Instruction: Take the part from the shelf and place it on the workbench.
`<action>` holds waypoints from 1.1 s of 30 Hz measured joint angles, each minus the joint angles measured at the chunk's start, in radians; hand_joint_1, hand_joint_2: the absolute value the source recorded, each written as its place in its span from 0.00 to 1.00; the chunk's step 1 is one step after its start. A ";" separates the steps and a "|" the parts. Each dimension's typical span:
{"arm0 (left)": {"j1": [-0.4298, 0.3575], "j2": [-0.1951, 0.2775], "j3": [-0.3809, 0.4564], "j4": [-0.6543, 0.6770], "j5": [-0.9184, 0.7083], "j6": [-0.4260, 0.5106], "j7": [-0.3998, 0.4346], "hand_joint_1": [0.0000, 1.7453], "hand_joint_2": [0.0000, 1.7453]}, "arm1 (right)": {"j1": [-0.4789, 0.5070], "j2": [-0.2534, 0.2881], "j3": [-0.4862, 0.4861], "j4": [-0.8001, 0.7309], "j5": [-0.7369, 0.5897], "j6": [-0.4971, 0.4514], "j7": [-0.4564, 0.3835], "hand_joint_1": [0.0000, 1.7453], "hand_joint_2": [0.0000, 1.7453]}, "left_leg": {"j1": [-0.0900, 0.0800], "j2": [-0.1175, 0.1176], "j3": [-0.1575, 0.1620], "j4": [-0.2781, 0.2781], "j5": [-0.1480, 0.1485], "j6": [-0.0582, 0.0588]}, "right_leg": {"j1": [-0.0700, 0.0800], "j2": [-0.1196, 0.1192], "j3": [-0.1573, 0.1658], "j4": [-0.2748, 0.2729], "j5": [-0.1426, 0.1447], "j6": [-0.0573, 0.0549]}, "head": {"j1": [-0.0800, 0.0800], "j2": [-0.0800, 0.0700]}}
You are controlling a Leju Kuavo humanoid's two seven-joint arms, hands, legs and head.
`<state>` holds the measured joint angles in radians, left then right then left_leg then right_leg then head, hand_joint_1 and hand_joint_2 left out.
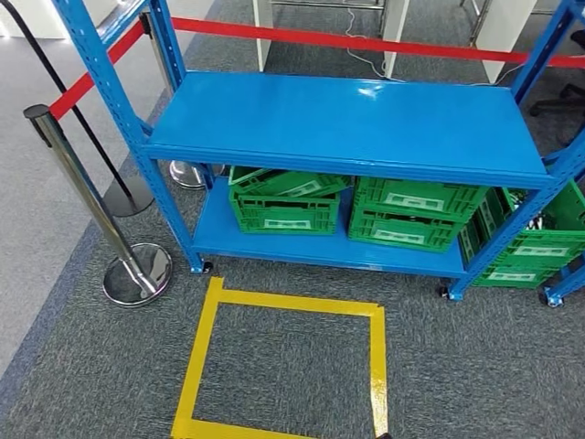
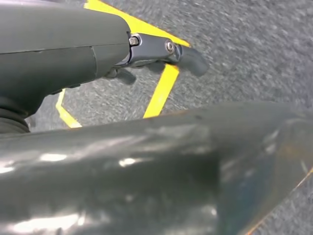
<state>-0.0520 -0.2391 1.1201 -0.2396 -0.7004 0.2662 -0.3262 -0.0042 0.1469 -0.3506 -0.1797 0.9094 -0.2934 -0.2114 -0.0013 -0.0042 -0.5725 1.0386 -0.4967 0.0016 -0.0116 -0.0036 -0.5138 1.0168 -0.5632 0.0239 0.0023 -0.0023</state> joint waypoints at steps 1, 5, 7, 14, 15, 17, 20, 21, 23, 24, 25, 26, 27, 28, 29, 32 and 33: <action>0.002 0.000 0.000 0.000 0.000 0.000 0.000 0.00 0.00 | -0.001 0.000 0.000 0.000 0.000 0.000 0.000 0.00 0.00 | 0.002 0.000 0.002 -0.004 0.000 0.005 | -0.001 -0.001 0.003 -0.002 -0.003 0.005 | 0.001 0.000; 0.002 -0.001 0.000 0.000 0.000 0.000 0.000 0.00 0.00 | -0.003 0.000 0.000 0.000 0.000 0.000 0.000 0.00 0.00 | 0.008 0.002 0.018 -0.018 -0.005 0.027 | -0.002 0.002 -0.073 0.146 -0.076 0.018 | 0.011 0.000; 0.001 -0.001 0.000 0.000 0.000 0.000 0.000 0.00 0.00 | 0.000 0.000 0.000 0.000 0.000 0.000 0.000 0.00 0.00 | 0.007 0.001 0.026 -0.018 -0.014 0.031 | -0.002 0.002 -0.151 0.263 -0.105 0.021 | 0.013 0.000; 0.001 -0.003 0.003 0.000 0.000 0.000 0.000 0.00 0.00 | 0.003 0.000 0.000 0.000 0.000 0.002 -0.002 0.00 0.00 | 0.003 -0.002 0.079 -0.018 -0.062 0.005 | -0.003 0.003 -0.078 0.034 0.061 0.012 | 0.014 0.000; -0.001 -0.003 0.003 0.000 0.000 0.001 0.000 0.00 0.00 | 0.004 0.000 0.000 0.000 0.000 0.003 -0.003 0.00 0.00 | 0.003 -0.002 0.081 -0.020 -0.063 0.002 | -0.002 0.004 -0.075 0.030 0.059 0.006 | 0.012 0.000; -0.003 -0.003 0.004 0.000 0.000 0.001 0.000 0.00 0.00 | 0.005 0.000 0.000 0.000 0.000 0.002 -0.003 0.00 0.00 | 0.004 -0.002 0.083 -0.017 -0.071 -0.006 | -0.005 0.004 -0.071 0.025 0.058 -0.005 | 0.009 0.000; -0.003 -0.002 0.004 0.000 0.000 0.001 0.000 0.00 0.00 | 0.004 0.000 -0.001 0.000 0.000 0.002 -0.003 0.00 0.00 | 0.006 0.000 0.020 0.113 -0.129 -0.020 | -0.009 0.000 -0.054 0.016 0.049 -0.022 | 0.004 0.000; -0.003 -0.002 0.004 0.000 0.000 0.001 0.000 0.00 0.00 | 0.004 0.000 0.000 0.000 0.000 0.002 -0.003 0.00 0.00 | 0.006 0.000 -0.021 0.186 -0.153 -0.022 | -0.008 -0.001 -0.049 0.015 0.044 -0.025 | 0.002 0.000; 0.000 -0.002 0.004 0.000 0.000 0.001 0.000 0.00 0.00 | 0.004 0.000 0.000 0.000 0.000 0.003 -0.003 0.00 0.00 | 0.007 0.000 -0.083 0.273 -0.159 -0.023 | -0.008 0.000 -0.038 0.015 0.035 -0.029 | 0.002 0.000; 0.002 -0.002 0.005 0.000 0.000 0.001 0.000 0.00 0.00 | 0.005 0.000 0.000 0.000 0.000 0.002 -0.003 0.00 0.00 | 0.007 0.000 -0.090 0.264 -0.131 -0.022 | -0.008 0.002 -0.030 0.015 0.030 -0.029 | 0.002 0.000; 0.003 -0.002 0.005 0.000 0.000 0.001 0.000 0.00 0.00 | 0.005 0.000 0.000 0.000 0.000 0.002 -0.003 0.00 0.00 | 0.007 0.000 -0.079 0.216 -0.086 -0.018 | -0.008 0.004 -0.022 0.015 0.025 -0.027 | 0.002 0.000; 0.004 -0.001 0.005 0.000 0.000 0.001 0.000 0.00 0.00 | 0.005 0.000 0.000 0.000 0.000 0.002 -0.003 0.00 0.00 | 0.006 0.000 -0.059 0.150 -0.038 -0.013 | -0.008 0.005 -0.017 0.015 0.019 -0.025 | 0.002 0.000; 0.003 -0.001 0.005 0.000 0.000 0.001 0.000 0.00 0.00 | 0.005 0.000 0.000 0.000 0.000 0.003 -0.003 0.00 0.00 | 0.003 0.000 -0.038 0.089 -0.006 -0.008 | -0.006 0.006 -0.012 0.015 0.013 -0.020 | 0.002 0.000; 0.002 -0.001 0.006 0.000 0.000 0.001 0.000 0.00 0.00 | 0.004 0.000 0.000 0.000 0.000 0.003 -0.003 0.00 0.00 | 0.001 0.001 -0.020 0.040 0.009 -0.003 | -0.005 0.006 -0.010 0.014 0.007 -0.015 | 0.002 0.000; 0.001 -0.001 0.006 0.000 0.000 0.001 0.000 0.00 0.00 | 0.004 0.001 0.000 0.000 0.000 0.003 -0.003 0.00 0.00 | -0.001 0.001 -0.010 0.016 0.008 0.001 | -0.004 0.005 -0.011 0.012 0.003 -0.009 | 0.002 0.000; 0.002 -0.001 0.008 0.000 0.000 0.001 0.000 0.00 0.00 | 0.002 0.001 0.000 0.000 0.000 0.003 -0.003 0.00 0.00 | 0.000 -0.001 0.004 -0.005 -0.002 0.010 | -0.003 0.002 -0.002 0.006 -0.004 0.008 | 0.004 0.000; 0.003 -0.001 0.009 0.000 -0.001 0.002 0.000 0.00 0.00 | 0.001 0.001 0.000 0.000 0.000 0.003 -0.003 0.00 0.00 | 0.002 -0.001 0.009 -0.011 -0.001 0.015 | -0.003 0.002 -0.005 0.016 -0.011 0.012 | 0.005 0.000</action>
<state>-0.0491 -0.2400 1.1287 -0.2396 -0.7011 0.2677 -0.3262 -0.0028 0.1479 -0.3510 -0.1797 0.9098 -0.2907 -0.2145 0.0010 -0.0055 -0.5634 1.0280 -0.4979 0.0165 -0.0151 -0.0017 -0.5185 1.0327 -0.5740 0.0363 0.0073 -0.0023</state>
